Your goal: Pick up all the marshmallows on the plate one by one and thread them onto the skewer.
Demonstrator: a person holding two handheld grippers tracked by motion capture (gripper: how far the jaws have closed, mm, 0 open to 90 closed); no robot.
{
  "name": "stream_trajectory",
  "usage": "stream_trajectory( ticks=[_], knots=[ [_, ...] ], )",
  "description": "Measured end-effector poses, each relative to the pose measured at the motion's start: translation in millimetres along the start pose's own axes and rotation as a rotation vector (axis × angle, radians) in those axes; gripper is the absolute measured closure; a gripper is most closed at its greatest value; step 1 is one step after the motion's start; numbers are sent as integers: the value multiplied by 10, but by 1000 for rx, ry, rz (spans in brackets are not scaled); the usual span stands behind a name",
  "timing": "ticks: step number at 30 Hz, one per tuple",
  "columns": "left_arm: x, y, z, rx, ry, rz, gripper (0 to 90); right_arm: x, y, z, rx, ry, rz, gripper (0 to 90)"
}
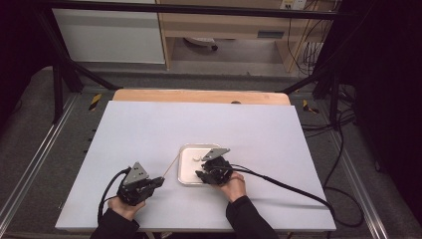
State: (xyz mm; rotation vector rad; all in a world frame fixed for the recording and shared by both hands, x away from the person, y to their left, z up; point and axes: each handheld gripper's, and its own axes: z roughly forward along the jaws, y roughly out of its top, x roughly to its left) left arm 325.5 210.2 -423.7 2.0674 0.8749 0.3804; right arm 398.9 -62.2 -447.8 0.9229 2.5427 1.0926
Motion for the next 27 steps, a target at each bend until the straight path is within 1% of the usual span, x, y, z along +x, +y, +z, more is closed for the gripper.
stream_trajectory(
  ticks=[1, 2, 5, 6, 11, 15, 17, 18, 21, 22, 24, 25, 27],
  knots=[
    [-1, 0, -1, 0, 0, 0, 881, 9, -4, -5, 3, 9, -1, 668],
    [-1, 0, -2, -1, 0, 0, 881, 11, -6, -7, 3, 8, -3, 676],
    [-3, 1, -1, 0, 0, 0, 881, 16, -13, -8, 0, 2, -11, 694],
    [-5, 1, -1, 0, 0, 1, 881, 25, -21, -9, -3, -7, -16, 712],
    [-8, 1, 1, -1, -1, 3, 881, 17, -18, -16, 0, -7, -11, 742],
    [-9, 1, -2, -3, -1, 3, 881, 2, -11, -28, 5, 10, -10, 754],
    [-12, 2, -2, -6, -2, 2, 881, -5, 21, -83, -11, 18, -4, 759],
    [-15, 3, -4, -7, -3, 4, 881, -5, 21, -83, -11, 18, -4, 759],
    [-30, 5, -6, -16, -6, 7, 881, -20, 73, -191, -38, 34, 2, 759],
    [-35, 6, -5, -19, -8, 7, 881, -22, 91, -237, -51, 38, 11, 759],
    [-48, 8, -2, -25, -15, 7, 881, -42, 126, -333, -79, 55, 14, 757],
    [-66, 10, -2, -37, -24, 7, 881, -58, 159, -430, -107, 75, 29, 754],
    [-77, 13, -4, -42, -28, 9, 881, -80, 182, -524, -140, 101, 45, 752]
  ],
)
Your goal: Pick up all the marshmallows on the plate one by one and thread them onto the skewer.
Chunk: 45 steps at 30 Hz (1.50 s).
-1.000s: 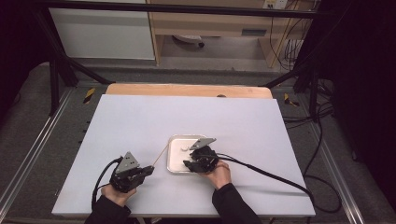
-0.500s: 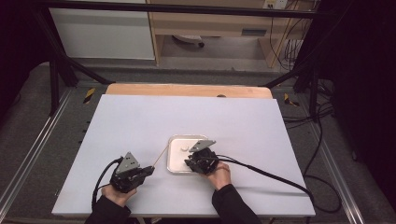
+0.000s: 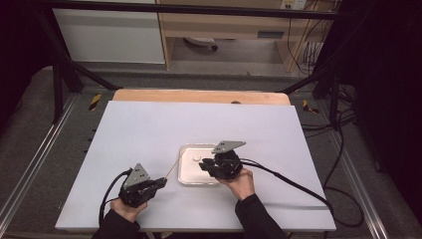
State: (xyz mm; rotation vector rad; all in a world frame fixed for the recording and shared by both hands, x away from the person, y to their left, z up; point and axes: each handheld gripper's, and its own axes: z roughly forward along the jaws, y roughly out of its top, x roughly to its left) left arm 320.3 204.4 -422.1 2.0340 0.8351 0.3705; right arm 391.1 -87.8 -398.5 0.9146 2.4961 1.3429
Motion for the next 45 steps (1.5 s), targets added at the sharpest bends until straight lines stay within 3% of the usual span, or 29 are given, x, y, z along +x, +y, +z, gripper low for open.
stream_trajectory(
  ticks=[10, 15, 21, 31, 45],
  knots=[
    [-173, 20, 24, -71, -36, 21, 881, -16, 127, -363, -120, 71, 36, 742],
    [-249, 31, 51, -81, -40, 41, 882, -39, 208, -477, -188, 140, 83, 738],
    [-296, 31, 72, -84, -40, 59, 881, -103, 276, -547, -236, 186, 126, 728],
    [-323, 33, 77, -85, -47, 70, 881, -144, 302, -513, -256, 231, 165, 728],
    [-350, 33, 94, -76, -46, 86, 881, -127, 279, -445, -243, 266, 174, 736]
  ],
)
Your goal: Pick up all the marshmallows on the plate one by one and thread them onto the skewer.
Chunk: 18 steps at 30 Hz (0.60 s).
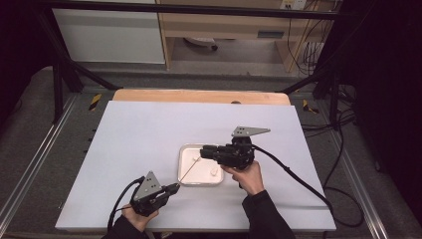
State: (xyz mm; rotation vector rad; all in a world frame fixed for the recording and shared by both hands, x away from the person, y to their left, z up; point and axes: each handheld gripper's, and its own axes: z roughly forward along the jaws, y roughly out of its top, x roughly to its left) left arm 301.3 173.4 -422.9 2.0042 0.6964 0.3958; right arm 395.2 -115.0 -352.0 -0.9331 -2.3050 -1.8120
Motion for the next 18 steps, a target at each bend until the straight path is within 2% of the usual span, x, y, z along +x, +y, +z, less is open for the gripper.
stream_trajectory(
  ticks=[7, 18],
  knots=[
    [-2, -5, 6, 6, 0, 1, 882, 7, -30, 31, 11, 14, 3, 760],
    [-13, -30, 10, -24, -7, -45, 883, 31, -87, 94, -18, 28, 16, 793]
  ],
)
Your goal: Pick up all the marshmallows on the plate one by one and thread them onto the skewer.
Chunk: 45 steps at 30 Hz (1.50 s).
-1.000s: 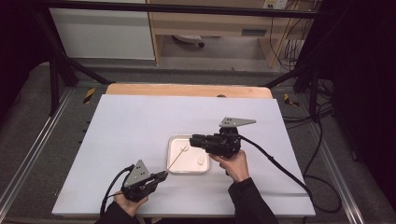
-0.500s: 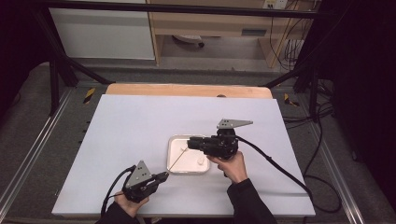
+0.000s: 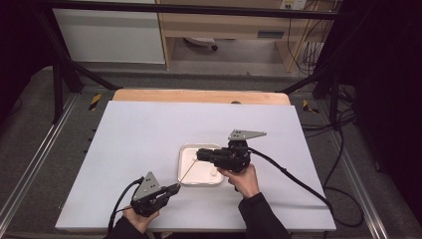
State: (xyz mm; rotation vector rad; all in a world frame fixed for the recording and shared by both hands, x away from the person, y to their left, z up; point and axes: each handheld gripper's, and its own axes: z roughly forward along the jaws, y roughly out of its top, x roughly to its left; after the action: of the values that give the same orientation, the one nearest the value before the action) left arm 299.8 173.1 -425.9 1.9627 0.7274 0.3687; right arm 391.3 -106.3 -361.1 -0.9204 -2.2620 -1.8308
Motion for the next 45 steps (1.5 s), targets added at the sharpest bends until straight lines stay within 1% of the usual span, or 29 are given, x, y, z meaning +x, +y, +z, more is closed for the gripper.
stream_trajectory(
  ticks=[2, 5, 12, 15, 18, 22, 28, 37, 45],
  knots=[
    [-4, -5, 5, -4, -2, -8, 883, 3, -9, 8, -3, 3, 0, 796],
    [-15, -9, 11, -6, 2, -6, 883, 10, -20, 17, -5, 3, 3, 798],
    [-33, -15, 16, -14, 8, -5, 883, 29, -60, 52, -21, 23, 13, 805],
    [-31, -18, 25, -9, 6, -10, 883, 38, -73, 61, -22, 30, 13, 807],
    [-36, -21, 28, -6, 4, -8, 883, 44, -94, 76, -23, 33, 11, 809],
    [-32, -19, 16, -17, 3, -14, 884, 60, -116, 92, -33, 43, 18, 811],
    [-48, -5, 4, -17, -1, -12, 887, 77, -135, 96, -41, 48, 14, 812],
    [-48, 1, 0, -14, 6, -23, 889, 93, -166, 113, -42, 49, 19, 815],
    [-59, 3, -6, -11, 15, -4, 888, 100, -200, 129, -42, 55, 24, 817]
  ],
)
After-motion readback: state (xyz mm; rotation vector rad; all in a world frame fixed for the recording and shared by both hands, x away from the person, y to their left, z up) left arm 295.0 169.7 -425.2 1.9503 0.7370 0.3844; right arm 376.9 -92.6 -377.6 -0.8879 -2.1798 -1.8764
